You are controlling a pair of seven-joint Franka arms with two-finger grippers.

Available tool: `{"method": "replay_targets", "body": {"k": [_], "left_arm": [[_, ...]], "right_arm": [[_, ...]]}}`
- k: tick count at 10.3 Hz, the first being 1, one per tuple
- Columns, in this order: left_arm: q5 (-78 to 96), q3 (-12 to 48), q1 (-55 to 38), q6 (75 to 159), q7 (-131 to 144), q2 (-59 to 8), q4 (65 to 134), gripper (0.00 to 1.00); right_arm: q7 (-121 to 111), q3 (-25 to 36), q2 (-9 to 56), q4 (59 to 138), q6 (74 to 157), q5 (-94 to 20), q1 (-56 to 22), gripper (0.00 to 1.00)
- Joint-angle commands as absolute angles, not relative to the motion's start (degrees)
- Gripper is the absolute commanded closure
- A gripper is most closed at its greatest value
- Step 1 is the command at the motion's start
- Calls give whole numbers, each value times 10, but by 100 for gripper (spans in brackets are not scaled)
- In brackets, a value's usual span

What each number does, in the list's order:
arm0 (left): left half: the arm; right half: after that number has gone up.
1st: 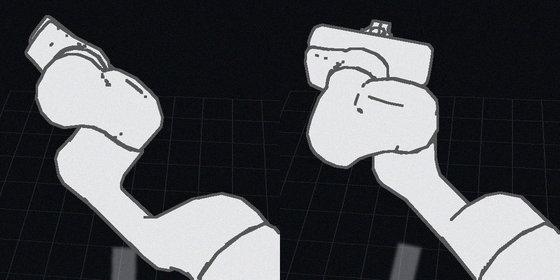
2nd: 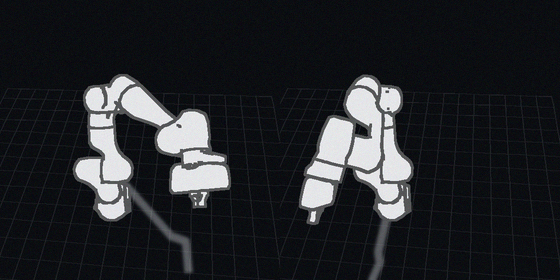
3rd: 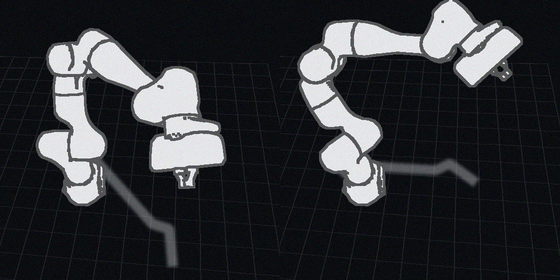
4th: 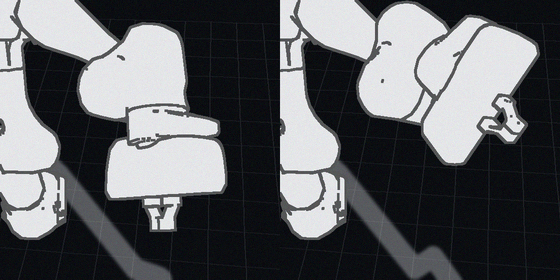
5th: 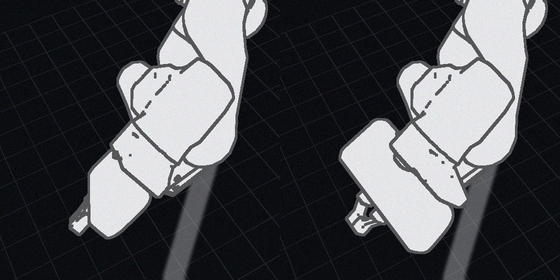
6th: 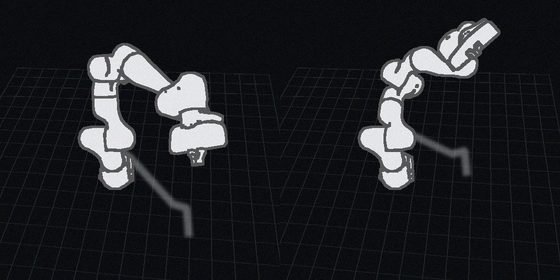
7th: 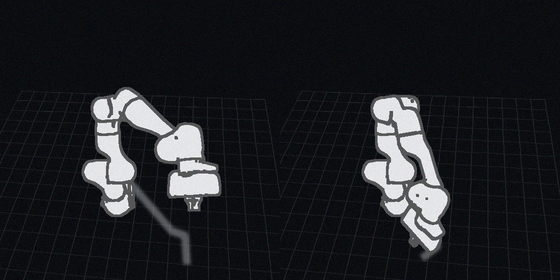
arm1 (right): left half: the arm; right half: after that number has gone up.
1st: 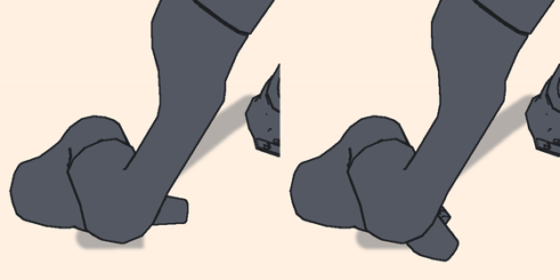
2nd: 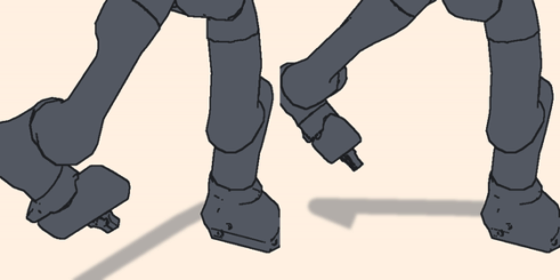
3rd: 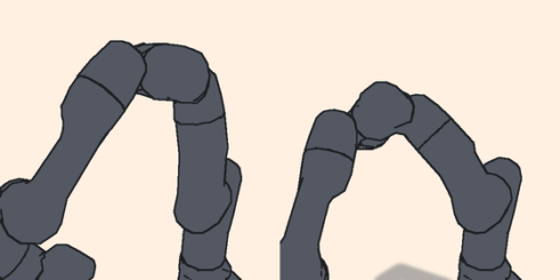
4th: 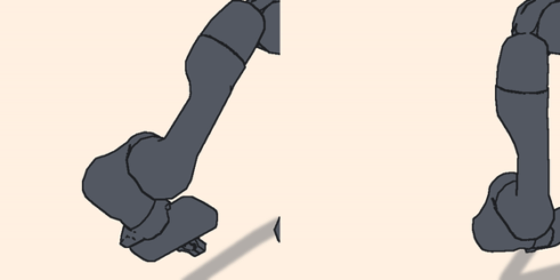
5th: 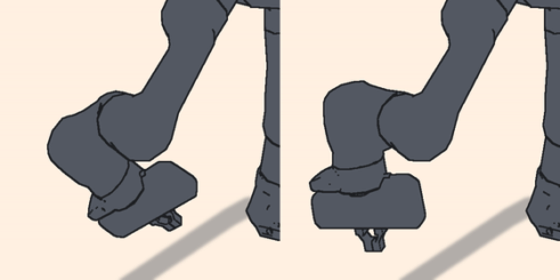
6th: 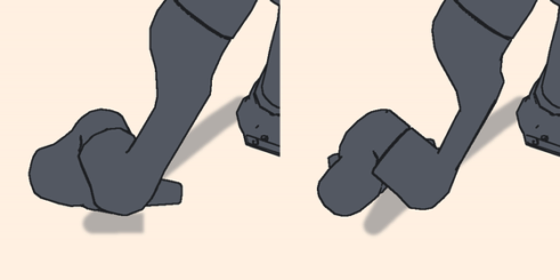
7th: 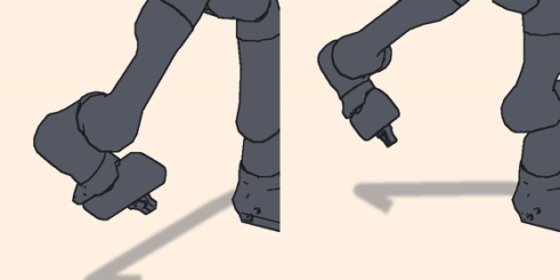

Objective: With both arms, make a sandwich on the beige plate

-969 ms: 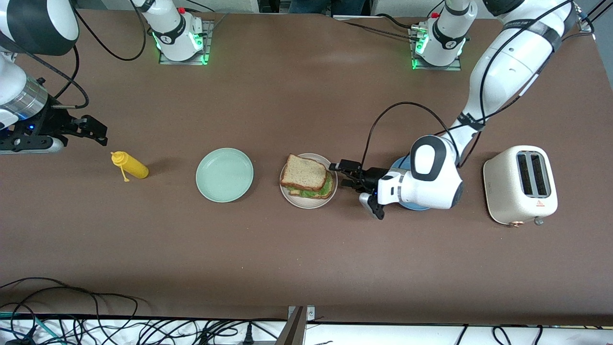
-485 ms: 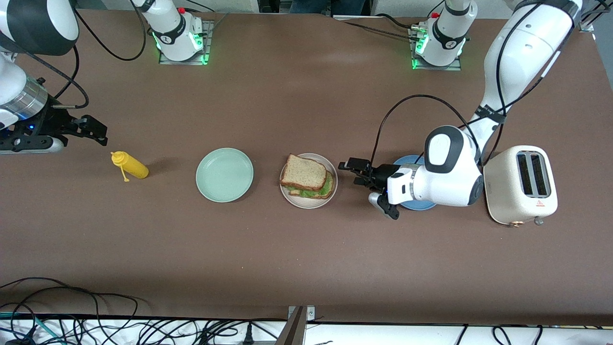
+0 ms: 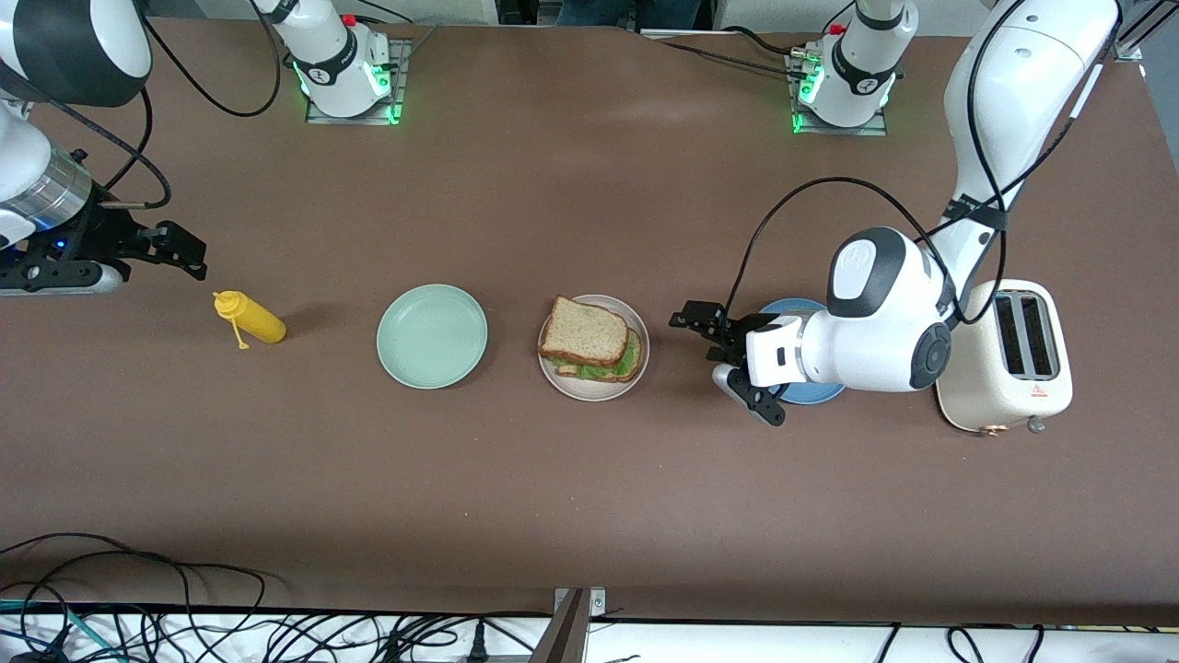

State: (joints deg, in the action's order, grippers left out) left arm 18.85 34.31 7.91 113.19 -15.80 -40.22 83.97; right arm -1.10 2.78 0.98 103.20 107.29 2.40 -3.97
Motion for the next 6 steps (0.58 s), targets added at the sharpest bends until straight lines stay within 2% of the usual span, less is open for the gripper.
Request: {"method": "replay_targets", "body": {"k": [1,3,6], "left_arm": [[123,341,96,1091,-156,-386,816,0],[119,325,101,1051,-146,-359,809,0],[57,248,44,1019,-100,-253,823,0]], "right_arm": [[-19,25,11,1024,1063,23,-35,0],[-19,25,11,1024,1063,23,-35,0],[-19,25,11,1024,1063,23,-35,0]]}}
